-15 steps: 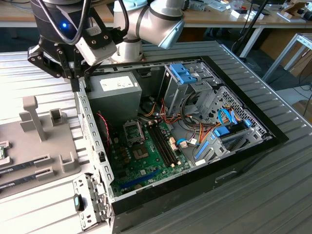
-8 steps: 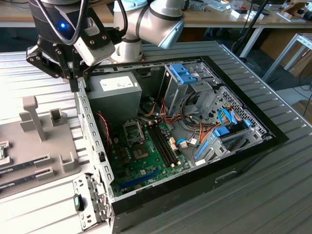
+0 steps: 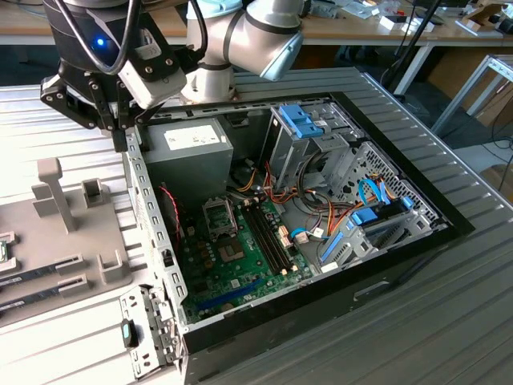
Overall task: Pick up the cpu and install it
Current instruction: 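Reach for the cpu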
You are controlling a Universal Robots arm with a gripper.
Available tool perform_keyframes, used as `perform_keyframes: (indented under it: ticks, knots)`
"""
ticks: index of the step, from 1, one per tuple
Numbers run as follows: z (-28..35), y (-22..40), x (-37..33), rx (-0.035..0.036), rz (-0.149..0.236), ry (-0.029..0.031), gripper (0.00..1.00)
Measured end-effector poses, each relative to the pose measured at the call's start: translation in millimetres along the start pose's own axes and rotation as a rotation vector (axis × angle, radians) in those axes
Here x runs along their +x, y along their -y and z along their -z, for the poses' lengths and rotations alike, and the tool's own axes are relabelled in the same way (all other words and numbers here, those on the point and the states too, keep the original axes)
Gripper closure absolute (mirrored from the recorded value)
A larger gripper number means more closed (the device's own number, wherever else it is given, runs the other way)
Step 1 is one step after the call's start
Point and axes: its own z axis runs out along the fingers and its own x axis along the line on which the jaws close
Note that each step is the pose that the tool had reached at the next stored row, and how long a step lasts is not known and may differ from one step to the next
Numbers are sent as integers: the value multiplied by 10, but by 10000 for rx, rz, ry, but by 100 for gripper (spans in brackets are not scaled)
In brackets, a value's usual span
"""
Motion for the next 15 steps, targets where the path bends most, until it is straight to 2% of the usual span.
perform_keyframes:
  ticks: [15]
  knots:
    - [-3,3,33,0,1,0,89]
